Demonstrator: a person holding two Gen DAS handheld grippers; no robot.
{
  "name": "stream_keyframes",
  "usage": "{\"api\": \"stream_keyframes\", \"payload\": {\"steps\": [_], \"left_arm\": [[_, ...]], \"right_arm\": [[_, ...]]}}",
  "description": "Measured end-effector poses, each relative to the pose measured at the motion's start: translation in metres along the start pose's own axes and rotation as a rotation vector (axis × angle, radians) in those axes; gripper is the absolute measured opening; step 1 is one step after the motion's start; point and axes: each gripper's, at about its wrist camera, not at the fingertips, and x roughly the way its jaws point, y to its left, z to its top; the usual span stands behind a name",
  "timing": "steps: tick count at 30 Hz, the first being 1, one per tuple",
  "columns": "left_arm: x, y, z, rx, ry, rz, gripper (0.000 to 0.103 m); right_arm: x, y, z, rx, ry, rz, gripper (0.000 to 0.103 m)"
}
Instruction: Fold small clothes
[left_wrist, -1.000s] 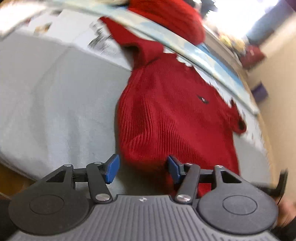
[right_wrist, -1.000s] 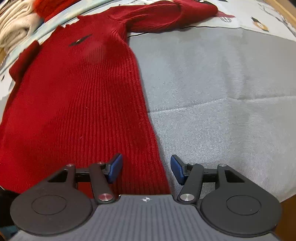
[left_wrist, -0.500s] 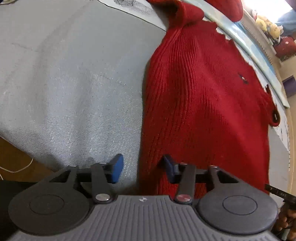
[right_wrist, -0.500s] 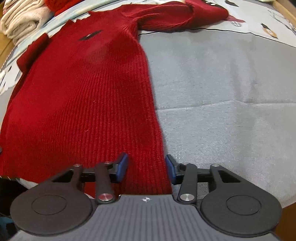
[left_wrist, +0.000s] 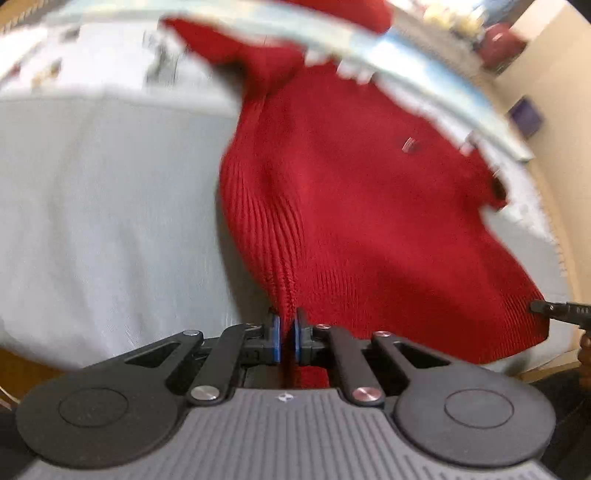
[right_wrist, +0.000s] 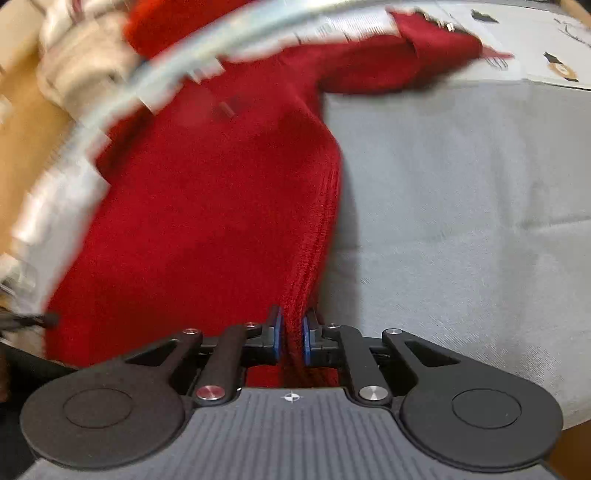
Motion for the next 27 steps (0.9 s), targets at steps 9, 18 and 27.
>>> {"api": "stream_keyframes", "payload": {"steps": [9, 18, 27], "left_arm": [[0.049, 0.029, 0.042, -0.034, 0.076, 0.021, 0.007], [0.08, 0.066, 0.025, -0.114, 0.157, -0.006, 0.034], [0.086, 0.071, 0.006, -0.202, 0.227, 0.001, 0.065]], "right_arm": [[-0.007, -0.021, 0.052, 0.221, -0.032, -0.035, 0.011], [0.034, -0.064, 0.016, 0.297, 0.009, -0.166, 0.012], [0.057, -0.036, -0.002, 0.08, 0.133, -0.135, 0.048]]}}
